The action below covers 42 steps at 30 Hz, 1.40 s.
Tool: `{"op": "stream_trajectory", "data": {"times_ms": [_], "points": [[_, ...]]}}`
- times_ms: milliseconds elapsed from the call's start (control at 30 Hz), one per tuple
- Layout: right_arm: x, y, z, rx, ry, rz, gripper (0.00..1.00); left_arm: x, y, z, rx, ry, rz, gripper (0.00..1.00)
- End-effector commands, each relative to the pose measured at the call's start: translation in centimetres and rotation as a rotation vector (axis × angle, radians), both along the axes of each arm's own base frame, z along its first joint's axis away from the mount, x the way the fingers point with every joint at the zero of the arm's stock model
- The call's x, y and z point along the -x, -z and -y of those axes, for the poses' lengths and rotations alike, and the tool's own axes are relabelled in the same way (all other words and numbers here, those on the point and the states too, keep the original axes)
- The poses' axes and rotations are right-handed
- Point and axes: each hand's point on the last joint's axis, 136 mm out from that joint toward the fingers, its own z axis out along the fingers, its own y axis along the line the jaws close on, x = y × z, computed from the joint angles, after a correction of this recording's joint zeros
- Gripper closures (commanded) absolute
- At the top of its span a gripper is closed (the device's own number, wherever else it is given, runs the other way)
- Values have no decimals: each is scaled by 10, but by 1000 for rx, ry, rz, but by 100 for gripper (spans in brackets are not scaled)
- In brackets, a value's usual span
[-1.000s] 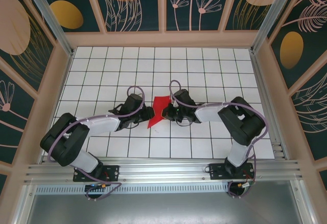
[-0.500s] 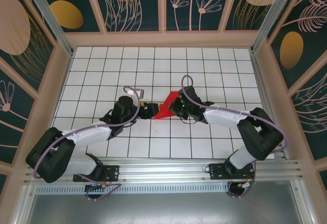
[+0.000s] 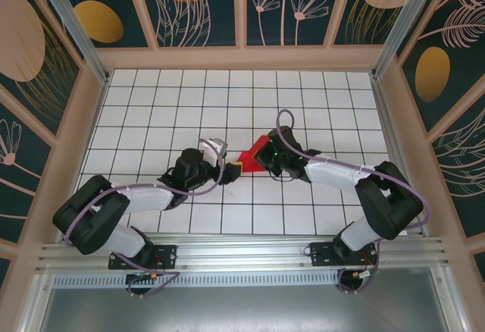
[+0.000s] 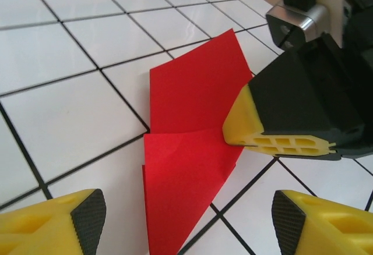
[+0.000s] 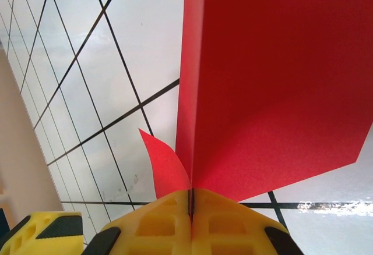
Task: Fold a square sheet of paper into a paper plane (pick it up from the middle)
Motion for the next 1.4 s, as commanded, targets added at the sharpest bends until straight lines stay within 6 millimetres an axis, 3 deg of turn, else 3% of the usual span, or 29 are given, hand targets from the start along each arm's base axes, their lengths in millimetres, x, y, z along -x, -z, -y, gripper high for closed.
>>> {"op": "stream_trajectory", "data": {"times_ms": [0, 267, 467, 533, 767, 1367], "points": [[1, -3, 4, -20, 22, -20, 100, -2, -15, 11, -17, 63, 179, 24], [2, -1, 5, -31, 15, -33, 100, 0, 16, 37, -230, 198, 344, 29], [2, 0, 7, -39, 11, -41, 100, -9, 20, 42, -296, 204, 430, 35], [2, 0, 7, -44, 9, -43, 100, -10, 34, 43, -334, 218, 426, 38], [3, 2, 5, -60, 2, -54, 100, -16, 38, 47, -382, 214, 471, 58], [2, 5, 5, -74, -1, -68, 100, -15, 53, 50, -381, 230, 423, 79]]}}
